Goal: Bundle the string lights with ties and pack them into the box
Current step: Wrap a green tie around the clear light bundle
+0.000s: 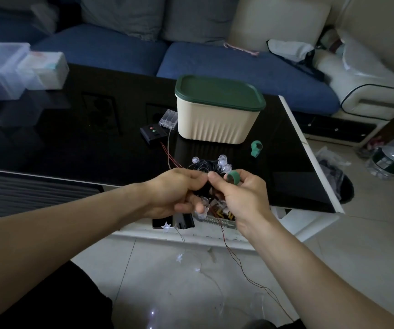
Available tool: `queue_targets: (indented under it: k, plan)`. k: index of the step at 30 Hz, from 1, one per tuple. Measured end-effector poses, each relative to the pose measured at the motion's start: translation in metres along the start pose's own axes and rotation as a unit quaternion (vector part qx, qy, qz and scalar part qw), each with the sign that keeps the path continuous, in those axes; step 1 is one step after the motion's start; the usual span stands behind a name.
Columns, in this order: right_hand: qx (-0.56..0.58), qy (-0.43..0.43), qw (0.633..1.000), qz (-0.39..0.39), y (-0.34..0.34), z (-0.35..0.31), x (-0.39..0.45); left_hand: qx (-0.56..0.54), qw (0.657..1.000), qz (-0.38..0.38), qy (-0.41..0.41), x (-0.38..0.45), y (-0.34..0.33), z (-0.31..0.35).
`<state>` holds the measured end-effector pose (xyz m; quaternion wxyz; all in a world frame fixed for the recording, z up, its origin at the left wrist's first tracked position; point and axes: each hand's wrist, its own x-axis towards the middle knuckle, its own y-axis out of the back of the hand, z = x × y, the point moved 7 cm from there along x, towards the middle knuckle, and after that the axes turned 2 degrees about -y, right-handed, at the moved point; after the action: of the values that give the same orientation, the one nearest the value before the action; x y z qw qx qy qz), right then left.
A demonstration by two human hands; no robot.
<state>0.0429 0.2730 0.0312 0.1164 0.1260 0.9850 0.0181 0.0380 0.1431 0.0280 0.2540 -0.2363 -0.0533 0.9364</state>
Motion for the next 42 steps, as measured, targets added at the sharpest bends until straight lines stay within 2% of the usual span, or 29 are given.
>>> queue_targets:
  k: [4, 8, 16, 23, 27, 29, 32, 37, 42]
  plan:
    - [-0.016, -0.023, 0.999, -0.021, 0.002, -0.001, 0.002, 0.036, 0.999, -0.024, 0.032, -0.001, -0.003, -0.004]
    - [-0.022, -0.029, 0.999, -0.034, 0.004, -0.002, 0.005, 0.025, 0.998, -0.040, 0.029, 0.001, -0.006, -0.005]
    - [-0.019, -0.068, 0.995, -0.073, 0.008, 0.000, 0.009, -0.015, 1.000, 0.007, -0.003, 0.012, 0.002, -0.012]
    - [-0.125, -0.054, 0.986, -0.096, 0.009, -0.001, 0.006, 0.060, 0.997, -0.013, 0.035, 0.012, -0.001, -0.020]
    - [-0.035, -0.128, 0.985, -0.110, 0.004, 0.009, 0.003, 0.097, 0.994, -0.013, 0.046, 0.015, 0.002, -0.024]
    - [-0.022, -0.136, 0.985, -0.106, 0.002, 0.013, 0.002, 0.087, 0.994, -0.008, 0.058, 0.017, 0.004, -0.027]
    - [-0.036, -0.118, 0.987, -0.102, 0.000, 0.014, 0.001, 0.030, 0.997, -0.001, 0.075, 0.018, 0.005, -0.028]
    - [-0.239, 0.017, 0.968, -0.073, 0.004, -0.002, 0.004, -0.018, 0.996, 0.000, 0.087, 0.016, 0.005, -0.027]
    - [-0.301, 0.064, 0.948, -0.074, 0.003, -0.010, 0.004, -0.063, 0.993, 0.001, 0.096, 0.014, 0.006, -0.026]
